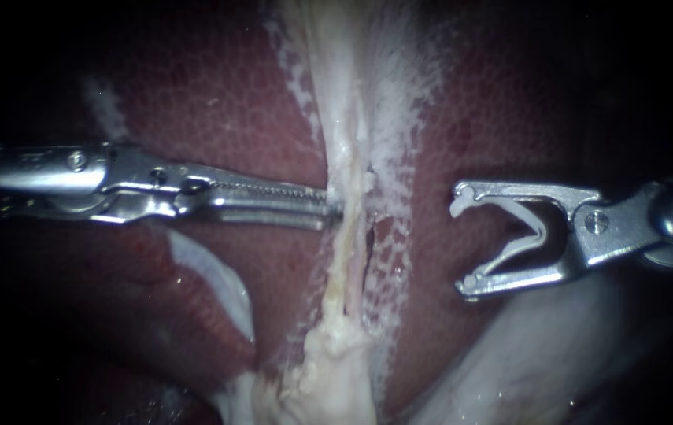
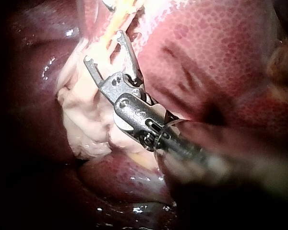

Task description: Grabbing gallbladder

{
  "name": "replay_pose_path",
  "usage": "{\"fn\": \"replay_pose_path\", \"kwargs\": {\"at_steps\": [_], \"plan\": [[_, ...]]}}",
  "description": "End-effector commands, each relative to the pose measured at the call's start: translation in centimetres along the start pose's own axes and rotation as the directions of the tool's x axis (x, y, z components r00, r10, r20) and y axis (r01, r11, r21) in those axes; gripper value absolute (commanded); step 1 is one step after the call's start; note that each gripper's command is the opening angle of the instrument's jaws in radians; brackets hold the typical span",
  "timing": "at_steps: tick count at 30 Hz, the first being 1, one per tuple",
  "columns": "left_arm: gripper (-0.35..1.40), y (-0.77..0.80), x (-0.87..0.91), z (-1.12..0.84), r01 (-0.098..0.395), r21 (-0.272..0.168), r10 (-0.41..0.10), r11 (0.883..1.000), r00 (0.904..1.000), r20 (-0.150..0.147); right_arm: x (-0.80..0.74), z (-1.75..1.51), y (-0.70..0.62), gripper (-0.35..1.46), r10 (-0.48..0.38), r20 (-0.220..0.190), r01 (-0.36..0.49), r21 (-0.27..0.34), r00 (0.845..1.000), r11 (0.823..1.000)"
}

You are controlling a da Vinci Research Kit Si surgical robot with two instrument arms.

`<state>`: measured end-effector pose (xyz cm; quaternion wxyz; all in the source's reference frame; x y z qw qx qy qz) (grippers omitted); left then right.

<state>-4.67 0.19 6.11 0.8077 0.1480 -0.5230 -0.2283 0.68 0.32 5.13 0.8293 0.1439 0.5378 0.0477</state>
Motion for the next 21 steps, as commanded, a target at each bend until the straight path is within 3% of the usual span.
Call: {"fn": "replay_pose_path", "kwargs": {"at_steps": [1,6,21], "plan": [[-0.35,0.01,0.0,-0.01,0.011,-0.001,-0.011,1.0,0.9999,-0.002,0.0,0.0,0.0,0.6,0.0,0.0,0.0,0.0,1.0,1.0],[-0.35,0.04,0.03,-0.04,0.041,-0.015,-0.041,0.999,0.9991,-0.007,0.0,0.0,0.0,0.6,0.0,0.0,0.0,0.0,1.0,1.0],[-0.35,0.03,0.04,-0.07,0.047,-0.018,-0.047,0.999,0.9989,-0.007,0.0,0.0,0.0,0.6,0.0,0.0,0.0,0.0,1.0,1.0]]}}
